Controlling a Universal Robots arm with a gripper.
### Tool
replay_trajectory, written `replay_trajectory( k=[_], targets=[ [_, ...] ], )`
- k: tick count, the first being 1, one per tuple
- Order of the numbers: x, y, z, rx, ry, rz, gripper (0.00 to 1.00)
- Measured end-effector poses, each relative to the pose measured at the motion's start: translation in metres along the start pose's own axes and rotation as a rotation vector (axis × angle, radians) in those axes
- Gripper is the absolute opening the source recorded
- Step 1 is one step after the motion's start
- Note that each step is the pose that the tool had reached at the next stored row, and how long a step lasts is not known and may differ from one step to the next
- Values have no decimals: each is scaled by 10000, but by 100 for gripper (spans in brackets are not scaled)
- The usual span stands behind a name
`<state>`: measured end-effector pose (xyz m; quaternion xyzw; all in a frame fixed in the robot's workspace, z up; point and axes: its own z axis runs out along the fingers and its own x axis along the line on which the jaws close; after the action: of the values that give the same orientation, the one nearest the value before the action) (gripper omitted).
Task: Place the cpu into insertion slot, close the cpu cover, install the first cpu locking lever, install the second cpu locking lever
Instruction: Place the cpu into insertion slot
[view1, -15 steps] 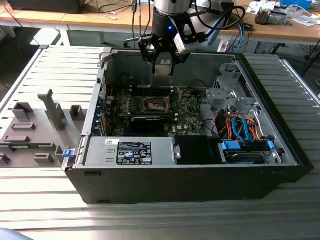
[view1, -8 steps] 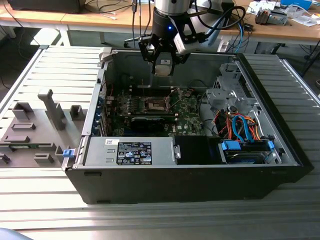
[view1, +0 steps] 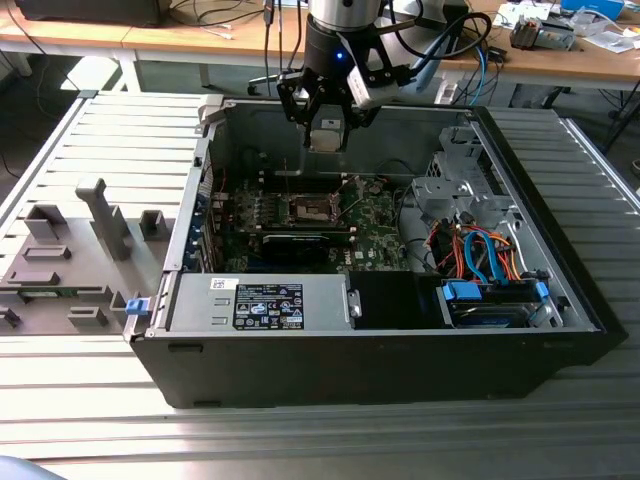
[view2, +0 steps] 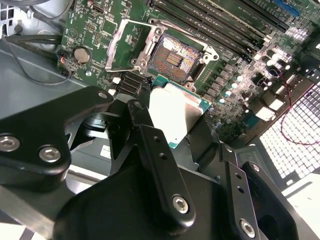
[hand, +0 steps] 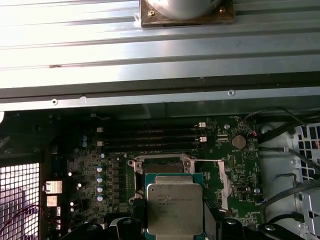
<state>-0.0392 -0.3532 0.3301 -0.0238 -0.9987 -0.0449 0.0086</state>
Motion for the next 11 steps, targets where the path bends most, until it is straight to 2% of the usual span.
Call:
replay_trajectory(
  k=[11],
  targets=[
    [0,0,1,-2,-7,83,54]
  ],
)
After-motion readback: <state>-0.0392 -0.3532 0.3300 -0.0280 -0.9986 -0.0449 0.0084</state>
